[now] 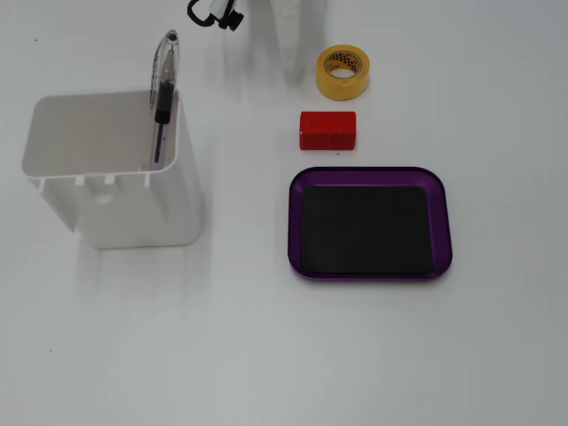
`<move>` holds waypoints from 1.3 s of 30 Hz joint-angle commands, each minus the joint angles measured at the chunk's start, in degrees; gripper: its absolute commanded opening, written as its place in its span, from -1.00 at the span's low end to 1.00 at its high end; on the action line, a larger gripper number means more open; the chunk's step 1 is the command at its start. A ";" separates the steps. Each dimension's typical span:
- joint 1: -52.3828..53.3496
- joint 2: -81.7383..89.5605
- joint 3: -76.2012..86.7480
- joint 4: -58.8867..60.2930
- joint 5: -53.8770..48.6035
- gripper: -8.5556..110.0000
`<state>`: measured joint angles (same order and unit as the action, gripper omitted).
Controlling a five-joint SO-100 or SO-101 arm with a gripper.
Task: Pick up the yellow tape and place it in the box.
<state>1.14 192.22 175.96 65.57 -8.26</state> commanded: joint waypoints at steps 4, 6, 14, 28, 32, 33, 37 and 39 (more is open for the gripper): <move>0.53 2.55 -2.37 0.00 0.09 -0.81; 0.53 2.55 -2.37 0.00 0.09 -0.81; 0.53 2.46 -6.33 0.09 0.09 -0.81; 0.18 -38.50 -37.62 0.44 -2.29 -0.80; -0.53 -51.94 -45.70 1.58 -4.66 -0.77; -0.62 -54.23 -47.37 3.25 -5.19 -0.74; -4.22 -58.71 -48.52 8.61 -9.67 -0.58; -5.98 -58.18 -47.99 9.93 -10.55 -0.54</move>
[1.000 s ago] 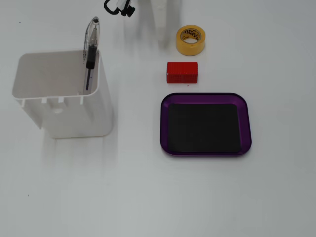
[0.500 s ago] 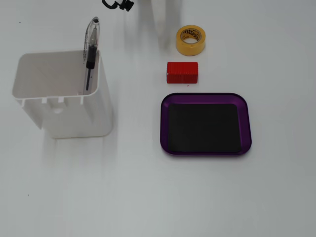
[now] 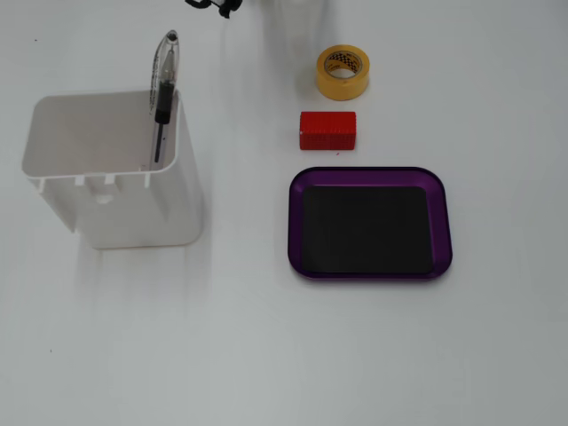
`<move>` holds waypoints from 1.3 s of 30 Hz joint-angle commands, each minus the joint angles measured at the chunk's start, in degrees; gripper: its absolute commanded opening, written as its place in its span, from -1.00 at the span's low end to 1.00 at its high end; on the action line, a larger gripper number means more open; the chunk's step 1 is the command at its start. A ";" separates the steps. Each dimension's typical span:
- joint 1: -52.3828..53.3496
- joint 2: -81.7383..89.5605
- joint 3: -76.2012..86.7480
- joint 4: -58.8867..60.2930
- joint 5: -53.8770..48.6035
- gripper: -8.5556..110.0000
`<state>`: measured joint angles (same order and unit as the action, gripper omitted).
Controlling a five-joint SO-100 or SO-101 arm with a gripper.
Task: Pick up the yellow tape and place it in the box.
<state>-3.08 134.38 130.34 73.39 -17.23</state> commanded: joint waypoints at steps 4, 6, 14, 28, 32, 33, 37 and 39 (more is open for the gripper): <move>-4.48 2.55 -1.23 3.43 -1.93 -0.52; -6.68 3.87 0.88 3.43 -2.02 -0.52; -11.16 4.66 6.42 2.46 -2.20 -0.52; -10.63 4.13 13.62 -5.45 -4.75 -0.52; -10.63 4.04 16.96 -8.88 -4.83 -0.53; -10.63 4.04 17.58 -9.67 -4.92 -0.53; -10.55 4.04 20.48 -13.27 -5.54 -0.53; -10.55 4.04 21.71 -14.50 -5.54 -0.59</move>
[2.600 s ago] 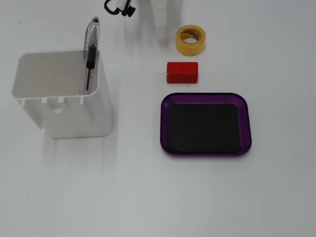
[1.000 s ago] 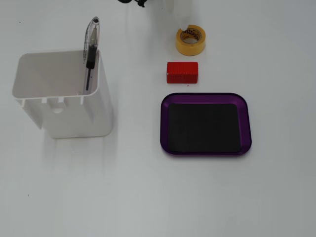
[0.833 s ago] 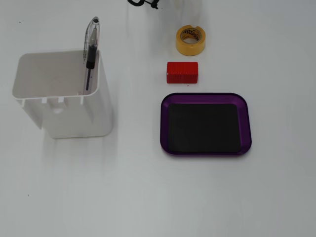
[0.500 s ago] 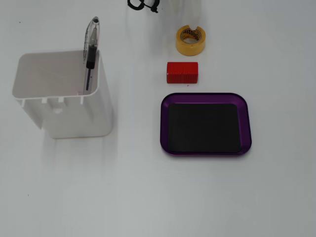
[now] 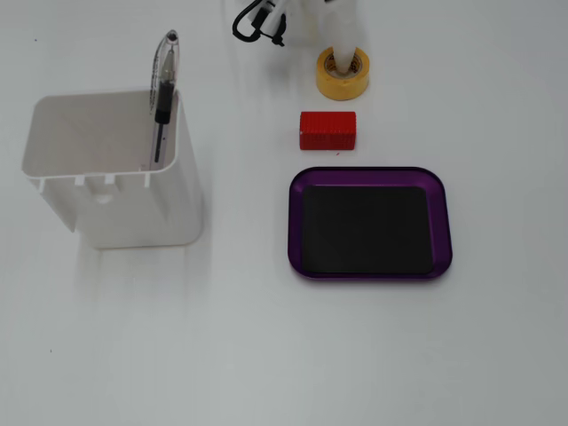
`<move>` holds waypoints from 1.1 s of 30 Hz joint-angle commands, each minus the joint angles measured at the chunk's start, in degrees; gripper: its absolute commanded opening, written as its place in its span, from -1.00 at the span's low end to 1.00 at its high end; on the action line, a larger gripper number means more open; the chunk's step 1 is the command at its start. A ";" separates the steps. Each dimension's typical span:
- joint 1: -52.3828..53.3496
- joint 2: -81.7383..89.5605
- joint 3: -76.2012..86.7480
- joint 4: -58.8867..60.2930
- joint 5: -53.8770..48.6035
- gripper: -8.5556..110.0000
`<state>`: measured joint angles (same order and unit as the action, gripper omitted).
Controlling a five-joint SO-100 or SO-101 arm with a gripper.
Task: Pick up the yellow tape and place it in the box.
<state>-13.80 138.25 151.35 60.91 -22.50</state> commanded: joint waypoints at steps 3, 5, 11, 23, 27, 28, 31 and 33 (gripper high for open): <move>0.18 0.18 0.18 -2.37 0.26 -0.83; 0.18 0.53 -0.44 -2.20 0.26 -0.86; 0.09 0.88 -16.08 -0.09 0.35 -0.87; 2.02 -22.24 -43.15 -16.17 0.44 -0.87; 6.24 -36.74 -52.21 -18.81 4.66 -0.87; 6.86 -40.08 -54.93 -18.81 5.54 -0.87; 7.82 -48.34 -60.82 -18.28 5.98 -0.87; 7.65 -52.73 -62.84 -18.19 5.71 -0.87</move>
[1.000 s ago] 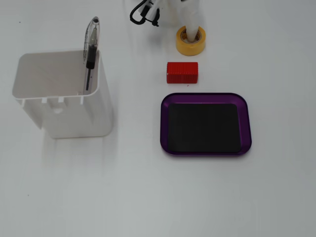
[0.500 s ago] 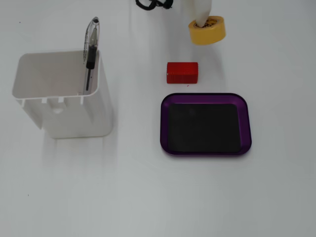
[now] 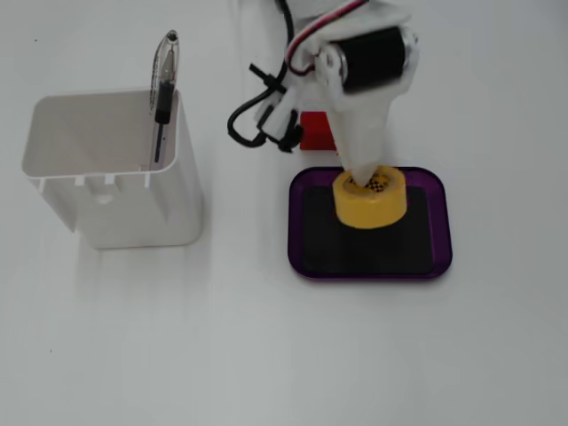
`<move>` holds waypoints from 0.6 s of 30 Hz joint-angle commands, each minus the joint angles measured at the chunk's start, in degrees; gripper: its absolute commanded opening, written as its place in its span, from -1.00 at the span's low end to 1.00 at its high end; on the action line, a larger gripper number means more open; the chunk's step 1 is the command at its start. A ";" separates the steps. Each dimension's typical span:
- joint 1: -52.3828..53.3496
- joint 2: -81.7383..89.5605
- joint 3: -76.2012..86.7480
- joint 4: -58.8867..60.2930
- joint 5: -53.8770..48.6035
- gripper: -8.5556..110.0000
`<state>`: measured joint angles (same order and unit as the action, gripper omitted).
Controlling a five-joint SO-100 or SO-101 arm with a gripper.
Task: Pick up the yellow tape and place it in the box.
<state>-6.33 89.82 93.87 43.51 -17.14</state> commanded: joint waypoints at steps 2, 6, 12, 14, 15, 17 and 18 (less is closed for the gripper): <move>-0.35 -7.03 -5.63 -0.79 0.26 -0.87; 0.00 -8.17 -3.69 0.53 0.00 -0.87; 0.09 -7.82 -0.79 0.88 -4.31 -0.86; -0.35 -7.65 -0.79 1.76 -4.31 -0.84; -0.35 -7.65 -1.32 3.25 -4.31 -0.81; -0.53 -7.56 -2.11 6.94 -4.31 -0.72; -0.62 -7.47 -2.99 8.44 -4.22 -0.68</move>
<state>-6.50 80.95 93.16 48.34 -21.09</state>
